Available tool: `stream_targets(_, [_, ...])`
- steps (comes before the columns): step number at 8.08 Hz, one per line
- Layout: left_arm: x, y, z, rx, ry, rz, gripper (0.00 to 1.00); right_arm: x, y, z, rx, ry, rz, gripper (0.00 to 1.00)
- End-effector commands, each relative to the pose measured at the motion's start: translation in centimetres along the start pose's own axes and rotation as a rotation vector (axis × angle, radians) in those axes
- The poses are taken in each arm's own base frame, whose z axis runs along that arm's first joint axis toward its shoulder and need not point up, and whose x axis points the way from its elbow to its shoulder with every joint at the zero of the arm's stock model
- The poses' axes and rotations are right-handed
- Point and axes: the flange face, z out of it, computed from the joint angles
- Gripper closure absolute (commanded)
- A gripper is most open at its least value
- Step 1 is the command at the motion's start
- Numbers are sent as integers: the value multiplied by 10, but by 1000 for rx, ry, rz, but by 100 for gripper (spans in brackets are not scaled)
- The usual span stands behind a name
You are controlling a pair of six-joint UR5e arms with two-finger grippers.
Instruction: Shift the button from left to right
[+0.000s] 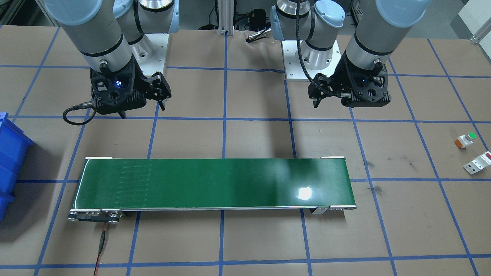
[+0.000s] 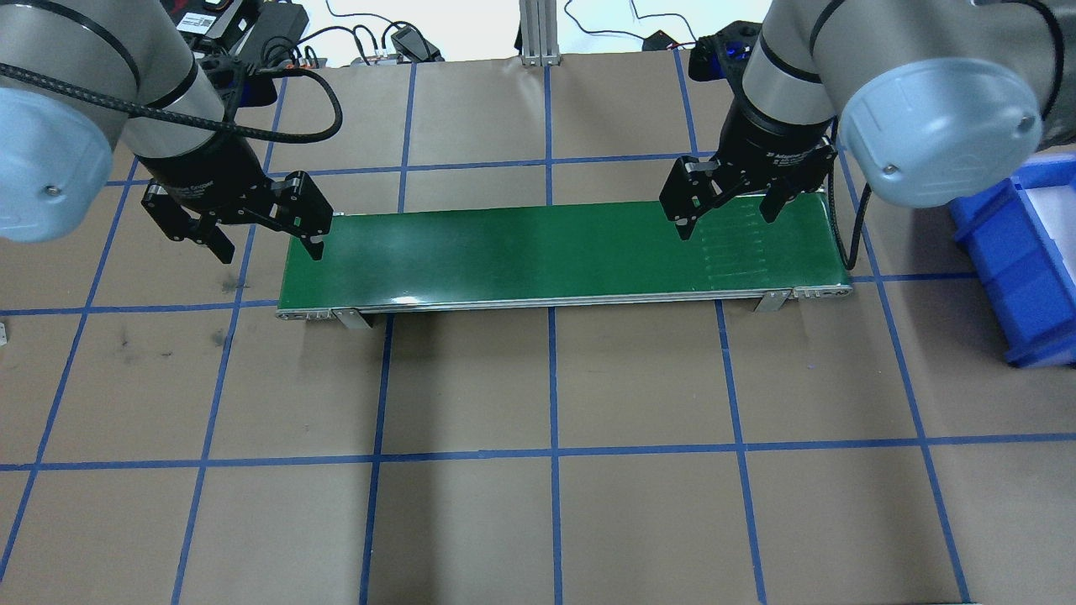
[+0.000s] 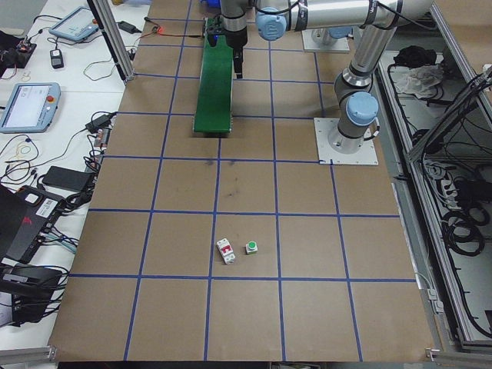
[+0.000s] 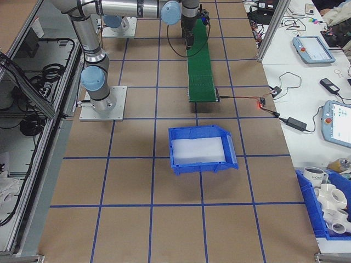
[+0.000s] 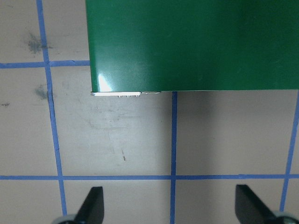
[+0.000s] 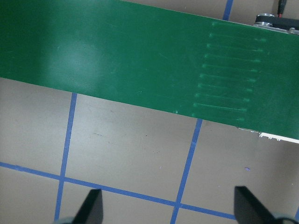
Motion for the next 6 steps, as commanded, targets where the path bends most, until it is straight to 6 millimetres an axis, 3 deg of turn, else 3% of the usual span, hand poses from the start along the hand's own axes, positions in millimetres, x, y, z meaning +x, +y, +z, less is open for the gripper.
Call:
stream_targets(1, [0,0,0,0,0,0,0,0,0,1,-2,-1,2,0])
stream_targets(6, [-1,0,-1,3,0,44,0,0,-1,0,1,-1,2,0])
